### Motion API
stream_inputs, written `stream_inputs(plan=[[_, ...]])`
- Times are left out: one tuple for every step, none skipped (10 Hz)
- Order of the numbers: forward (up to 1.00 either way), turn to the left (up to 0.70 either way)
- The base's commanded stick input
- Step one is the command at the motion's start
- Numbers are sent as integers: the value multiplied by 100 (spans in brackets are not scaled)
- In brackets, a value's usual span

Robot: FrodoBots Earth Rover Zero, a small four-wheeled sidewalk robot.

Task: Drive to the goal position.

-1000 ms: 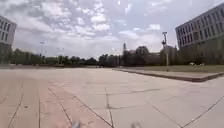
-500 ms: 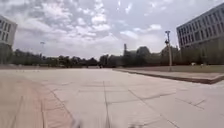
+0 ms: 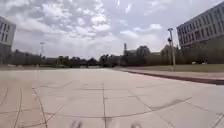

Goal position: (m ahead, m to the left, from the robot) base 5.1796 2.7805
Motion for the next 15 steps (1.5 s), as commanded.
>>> stream_inputs(plan=[[99,4],[99,4],[99,4],[99,4],[99,4],[99,4],[99,4],[99,4],[99,4],[99,4],[98,4],[98,4],[97,4],[96,4],[99,4]])
